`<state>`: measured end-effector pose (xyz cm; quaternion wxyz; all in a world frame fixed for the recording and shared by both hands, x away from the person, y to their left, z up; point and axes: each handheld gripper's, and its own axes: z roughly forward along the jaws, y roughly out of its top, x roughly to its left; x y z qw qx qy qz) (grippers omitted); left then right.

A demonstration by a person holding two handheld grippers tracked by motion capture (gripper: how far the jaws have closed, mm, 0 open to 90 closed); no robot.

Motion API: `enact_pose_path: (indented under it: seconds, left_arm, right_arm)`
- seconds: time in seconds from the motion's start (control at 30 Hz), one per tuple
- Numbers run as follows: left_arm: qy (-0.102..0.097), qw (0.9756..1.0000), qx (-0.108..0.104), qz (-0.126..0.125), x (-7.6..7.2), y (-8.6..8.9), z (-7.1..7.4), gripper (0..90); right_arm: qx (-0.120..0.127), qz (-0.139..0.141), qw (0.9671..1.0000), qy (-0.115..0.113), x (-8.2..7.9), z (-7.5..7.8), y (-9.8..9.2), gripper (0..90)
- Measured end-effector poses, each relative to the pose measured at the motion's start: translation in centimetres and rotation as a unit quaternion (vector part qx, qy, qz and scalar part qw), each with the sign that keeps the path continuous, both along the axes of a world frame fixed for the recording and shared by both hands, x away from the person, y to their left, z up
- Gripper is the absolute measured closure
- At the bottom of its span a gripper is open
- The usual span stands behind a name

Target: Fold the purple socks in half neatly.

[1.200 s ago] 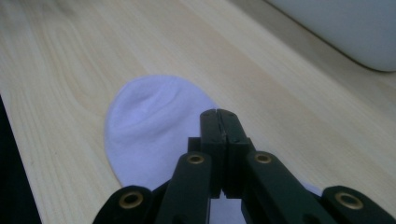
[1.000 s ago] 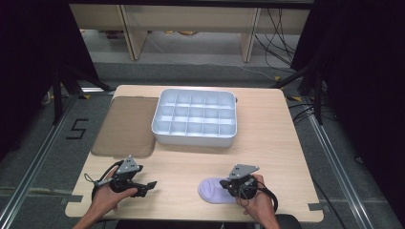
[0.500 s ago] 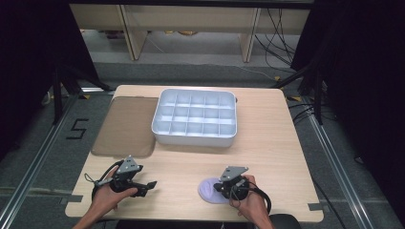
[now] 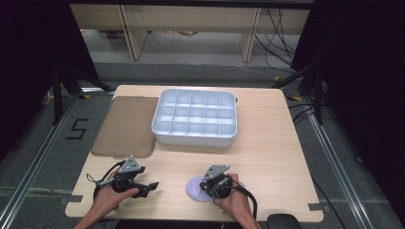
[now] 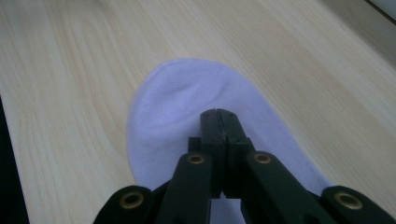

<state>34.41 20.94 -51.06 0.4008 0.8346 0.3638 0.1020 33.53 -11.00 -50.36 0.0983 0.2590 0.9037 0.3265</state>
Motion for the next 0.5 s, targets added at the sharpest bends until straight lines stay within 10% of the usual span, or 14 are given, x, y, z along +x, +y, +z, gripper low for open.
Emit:
enact_pose_path:
  seconds: [0.5]
  left_arm:
    - [0.007, 0.9998, -0.015, -0.011, -0.3, -0.8, 0.0, 16.7]
  right_arm:
    - [0.006, 0.026, 0.9996, -0.005, 0.3, -0.3, 6.1, 90.0]
